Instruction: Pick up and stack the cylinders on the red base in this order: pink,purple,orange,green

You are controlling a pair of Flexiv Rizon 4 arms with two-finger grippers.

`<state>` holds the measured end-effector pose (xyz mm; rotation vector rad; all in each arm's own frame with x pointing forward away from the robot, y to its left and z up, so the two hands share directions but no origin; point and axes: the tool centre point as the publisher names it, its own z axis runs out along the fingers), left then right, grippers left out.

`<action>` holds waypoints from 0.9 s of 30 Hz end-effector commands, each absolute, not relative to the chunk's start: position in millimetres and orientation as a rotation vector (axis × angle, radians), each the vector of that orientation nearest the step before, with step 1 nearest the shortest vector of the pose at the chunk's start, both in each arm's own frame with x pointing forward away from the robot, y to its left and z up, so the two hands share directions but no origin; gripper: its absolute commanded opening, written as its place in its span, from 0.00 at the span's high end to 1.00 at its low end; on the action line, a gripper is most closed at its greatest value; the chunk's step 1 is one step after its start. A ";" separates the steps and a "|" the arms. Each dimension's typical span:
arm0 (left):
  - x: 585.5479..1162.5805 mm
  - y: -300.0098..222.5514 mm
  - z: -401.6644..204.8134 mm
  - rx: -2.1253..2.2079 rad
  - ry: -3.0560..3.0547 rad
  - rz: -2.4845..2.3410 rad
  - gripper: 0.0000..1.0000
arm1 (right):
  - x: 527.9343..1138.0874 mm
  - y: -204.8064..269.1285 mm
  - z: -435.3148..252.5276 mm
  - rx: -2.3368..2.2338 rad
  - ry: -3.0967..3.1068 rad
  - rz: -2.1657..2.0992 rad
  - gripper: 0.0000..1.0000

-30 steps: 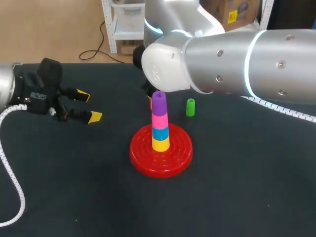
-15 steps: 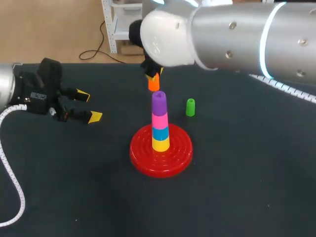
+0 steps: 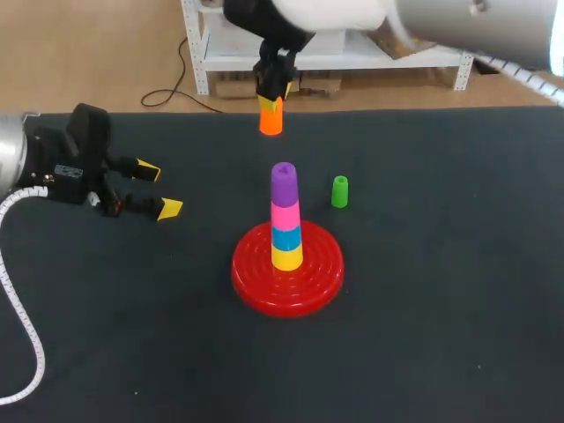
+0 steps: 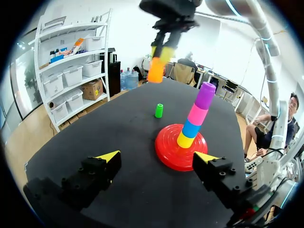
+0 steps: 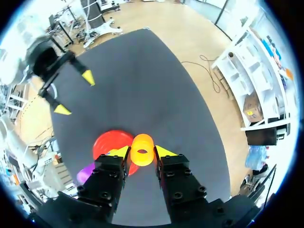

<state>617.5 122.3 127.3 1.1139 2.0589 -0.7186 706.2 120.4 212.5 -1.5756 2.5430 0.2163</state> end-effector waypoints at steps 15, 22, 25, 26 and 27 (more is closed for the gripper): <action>616.6 123.5 125.6 1.111 2.049 -0.721 0.00 | 596.3 96.9 288.9 -1.706 2.371 0.235 1.00; 616.6 123.5 125.6 1.111 2.049 -0.721 0.00 | 569.4 90.5 278.6 -1.749 2.374 0.204 1.00; 616.6 123.5 125.6 1.111 2.049 -0.721 0.00 | 562.0 86.9 273.0 -1.750 2.391 0.205 1.00; 616.6 123.5 125.6 1.111 2.049 -0.721 0.00 | 559.9 85.5 271.4 -1.748 2.397 0.202 1.00; 616.6 123.5 125.6 1.111 2.049 -0.721 0.00 | 558.1 84.1 269.8 -1.747 2.403 0.202 1.00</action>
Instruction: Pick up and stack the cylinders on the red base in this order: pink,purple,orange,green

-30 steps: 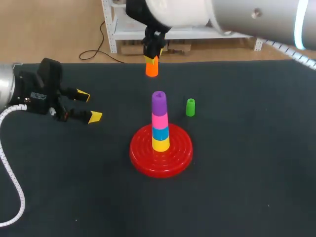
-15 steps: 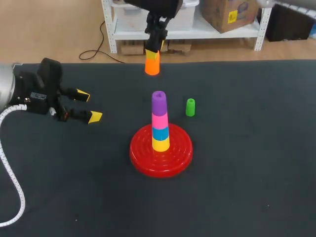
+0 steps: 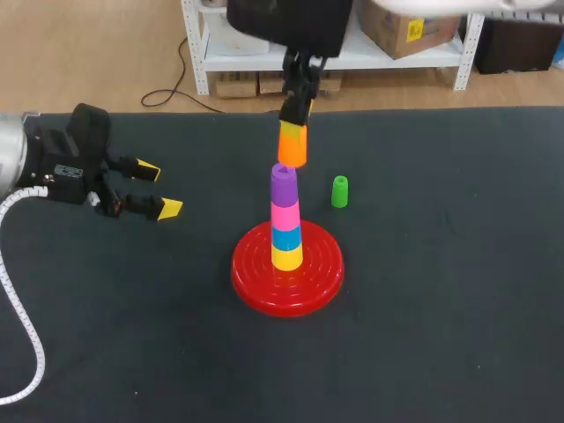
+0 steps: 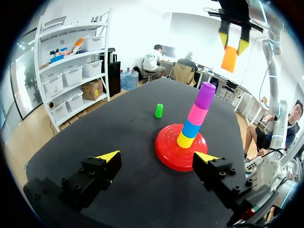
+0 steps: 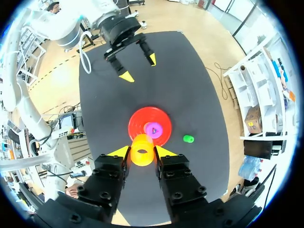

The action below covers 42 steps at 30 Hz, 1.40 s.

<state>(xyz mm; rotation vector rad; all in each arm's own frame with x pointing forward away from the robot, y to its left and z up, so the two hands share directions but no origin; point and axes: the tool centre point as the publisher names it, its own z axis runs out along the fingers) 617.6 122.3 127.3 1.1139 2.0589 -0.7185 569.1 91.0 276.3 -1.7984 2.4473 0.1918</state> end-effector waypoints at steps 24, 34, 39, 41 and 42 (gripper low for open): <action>616.6 123.5 125.6 1.111 2.049 -0.721 0.00 | 582.8 97.5 245.9 -1.721 2.438 0.176 1.00; 616.6 123.5 125.6 1.111 2.049 -0.721 0.00 | 597.5 104.2 244.4 -1.729 2.449 0.156 1.00; 616.6 123.5 125.6 1.111 2.049 -0.721 0.00 | 598.7 105.5 244.3 -1.750 2.458 0.155 1.00; 616.6 123.5 125.6 1.111 2.049 -0.721 0.00 | 599.0 106.0 244.8 -1.753 2.460 0.159 1.00; 616.6 123.5 125.6 1.111 2.049 -0.721 0.00 | 599.0 106.2 244.9 -1.755 2.458 0.158 1.00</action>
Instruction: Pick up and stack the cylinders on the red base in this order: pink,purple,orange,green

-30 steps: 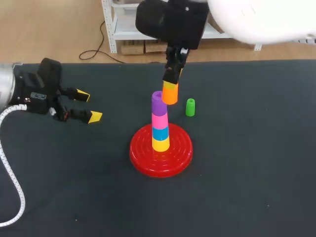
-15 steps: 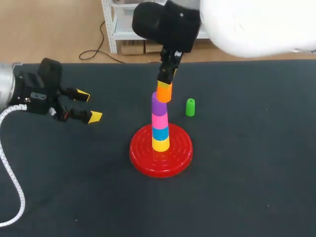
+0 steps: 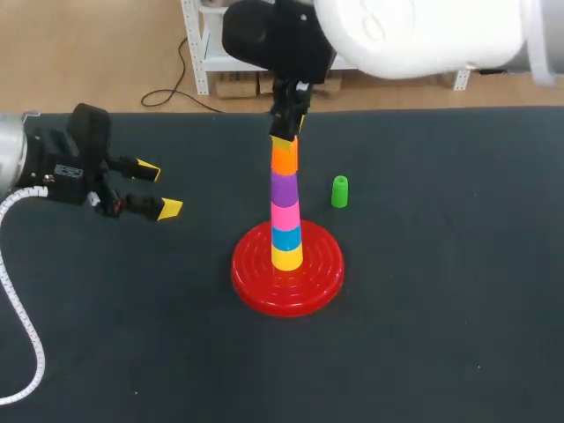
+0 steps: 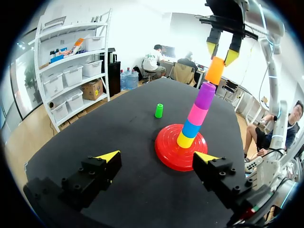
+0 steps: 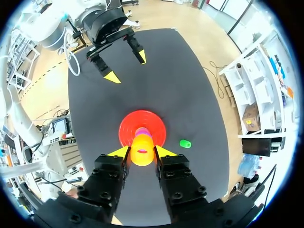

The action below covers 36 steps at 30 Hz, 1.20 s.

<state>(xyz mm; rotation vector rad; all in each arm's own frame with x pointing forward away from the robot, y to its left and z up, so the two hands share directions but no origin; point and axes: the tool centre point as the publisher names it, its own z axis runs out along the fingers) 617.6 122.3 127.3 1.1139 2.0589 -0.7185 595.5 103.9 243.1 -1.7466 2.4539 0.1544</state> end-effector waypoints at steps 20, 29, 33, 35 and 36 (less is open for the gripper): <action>616.6 123.5 125.6 1.111 2.049 -0.721 0.00 | 601.2 105.2 233.6 -1.761 2.480 0.147 1.00; 616.6 123.5 125.6 1.111 2.049 -0.721 0.00 | 598.0 105.6 234.1 -1.776 2.477 0.159 1.00; 616.6 123.5 125.6 1.111 2.049 -0.721 0.00 | 597.9 104.3 235.4 -1.772 2.476 0.158 1.00; 616.6 123.5 125.6 1.111 2.049 -0.721 0.00 | 597.9 104.3 235.4 -1.772 2.477 0.158 1.00; 616.6 123.5 125.6 1.111 2.049 -0.721 0.00 | 597.9 104.3 235.4 -1.773 2.476 0.158 1.00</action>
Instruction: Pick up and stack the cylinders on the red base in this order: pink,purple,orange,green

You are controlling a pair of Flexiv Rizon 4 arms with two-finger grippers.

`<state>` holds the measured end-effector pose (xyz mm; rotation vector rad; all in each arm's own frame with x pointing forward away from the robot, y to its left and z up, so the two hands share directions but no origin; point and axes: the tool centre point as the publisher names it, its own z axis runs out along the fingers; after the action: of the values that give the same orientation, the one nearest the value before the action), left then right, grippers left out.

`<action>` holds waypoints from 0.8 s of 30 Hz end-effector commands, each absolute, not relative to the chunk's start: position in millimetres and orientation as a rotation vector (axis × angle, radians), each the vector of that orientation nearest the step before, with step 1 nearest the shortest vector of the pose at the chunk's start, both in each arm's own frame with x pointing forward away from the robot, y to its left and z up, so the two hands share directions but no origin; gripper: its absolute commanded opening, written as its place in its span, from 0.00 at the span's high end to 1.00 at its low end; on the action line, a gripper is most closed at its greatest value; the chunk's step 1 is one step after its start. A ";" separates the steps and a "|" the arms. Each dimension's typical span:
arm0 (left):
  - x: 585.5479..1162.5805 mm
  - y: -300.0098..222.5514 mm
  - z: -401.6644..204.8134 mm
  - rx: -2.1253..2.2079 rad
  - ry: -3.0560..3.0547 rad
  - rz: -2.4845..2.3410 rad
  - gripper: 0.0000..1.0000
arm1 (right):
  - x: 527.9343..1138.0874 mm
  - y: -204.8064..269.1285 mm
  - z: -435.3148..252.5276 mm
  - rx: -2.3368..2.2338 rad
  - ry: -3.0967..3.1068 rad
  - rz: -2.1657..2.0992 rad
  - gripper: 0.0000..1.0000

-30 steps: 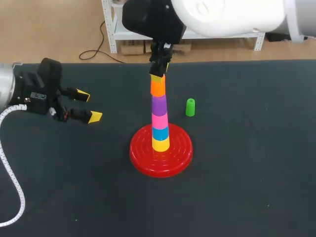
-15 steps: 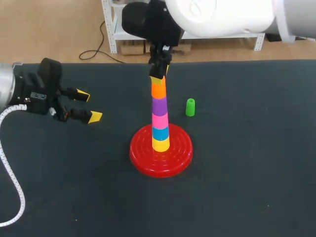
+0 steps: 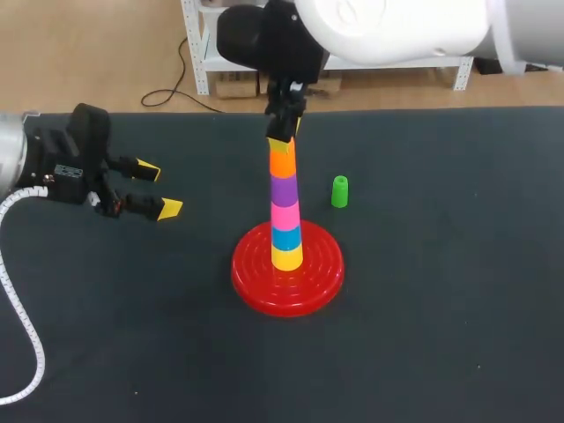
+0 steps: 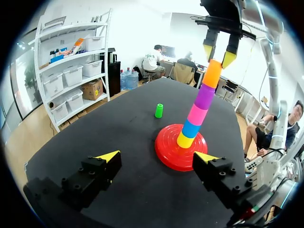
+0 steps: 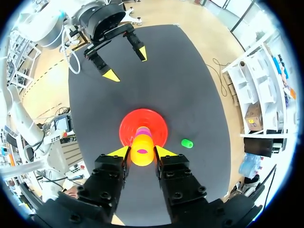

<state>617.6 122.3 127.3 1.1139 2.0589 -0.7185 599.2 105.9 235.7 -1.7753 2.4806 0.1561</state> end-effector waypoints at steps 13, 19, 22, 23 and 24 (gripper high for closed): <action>616.6 123.5 125.6 1.111 2.049 -0.721 0.00 | 593.8 107.4 220.8 -1.798 2.488 0.141 1.00; 616.6 123.5 125.6 1.111 2.049 -0.721 0.00 | 592.9 108.8 210.5 -1.809 2.512 0.140 1.00; 616.6 123.5 125.6 1.111 2.049 -0.721 0.00 | 592.7 110.2 212.2 -1.810 2.505 0.150 1.00; 616.6 123.5 125.6 1.111 2.049 -0.721 0.00 | 592.8 110.7 214.4 -1.804 2.501 0.157 1.00; 616.6 123.5 125.6 1.111 2.049 -0.721 0.00 | 593.3 110.8 217.2 -1.794 2.496 0.160 0.96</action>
<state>617.5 122.3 127.3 1.1139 2.0589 -0.7185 593.4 111.4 224.0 -1.8022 2.5000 0.1540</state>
